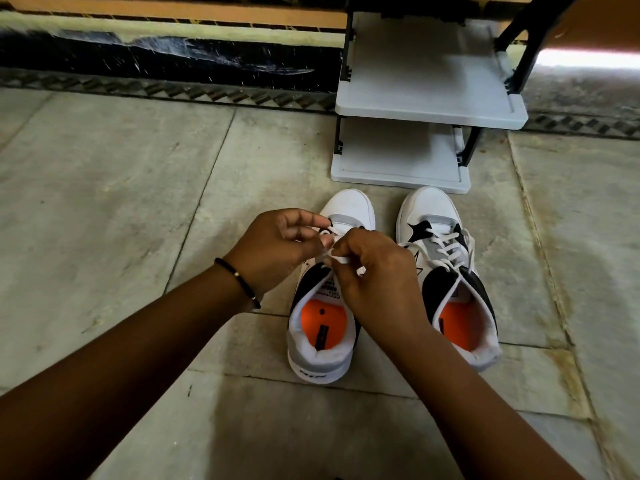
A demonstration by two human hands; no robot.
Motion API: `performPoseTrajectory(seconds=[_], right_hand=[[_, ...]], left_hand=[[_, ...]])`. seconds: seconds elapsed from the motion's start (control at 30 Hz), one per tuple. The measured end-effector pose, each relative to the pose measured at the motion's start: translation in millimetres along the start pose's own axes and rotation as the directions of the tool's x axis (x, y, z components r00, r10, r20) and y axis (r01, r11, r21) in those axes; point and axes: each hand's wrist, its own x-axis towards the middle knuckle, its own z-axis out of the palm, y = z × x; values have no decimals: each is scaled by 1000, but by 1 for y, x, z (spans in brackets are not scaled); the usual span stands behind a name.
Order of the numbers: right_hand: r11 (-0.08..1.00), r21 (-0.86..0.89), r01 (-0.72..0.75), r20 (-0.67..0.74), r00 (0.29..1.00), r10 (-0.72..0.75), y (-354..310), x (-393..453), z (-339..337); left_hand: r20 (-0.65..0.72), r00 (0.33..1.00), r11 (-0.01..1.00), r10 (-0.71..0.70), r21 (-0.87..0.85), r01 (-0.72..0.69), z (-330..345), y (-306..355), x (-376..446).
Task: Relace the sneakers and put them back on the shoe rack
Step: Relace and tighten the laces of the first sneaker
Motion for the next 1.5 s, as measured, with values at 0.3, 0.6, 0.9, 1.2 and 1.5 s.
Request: performPoseTrajectory(seconds=[0.3,0.6,0.9,1.2,1.5], right_hand=[[971,-232,-58,253,960,118,-20,15,-21],[948,-119,-297,169,934,314,-14,8,-37],[229,819,-526,284,718,635,8,-5,-11],[454,693,-560,123,712,691,14,-9,1],[368,727,-580,177,676,715,18,-10,-6]], left_hand=[[-109,994,992,-2,-123,-12,5,-6,8],[-203,977,997,60,55,-50,2,-23,20],[-313,949,991,46,130,-5,-2,-40,28],[-327,937,992,-123,-57,111,-12,-56,29],[-365,908,978,-204,-47,201,-11,-67,39]])
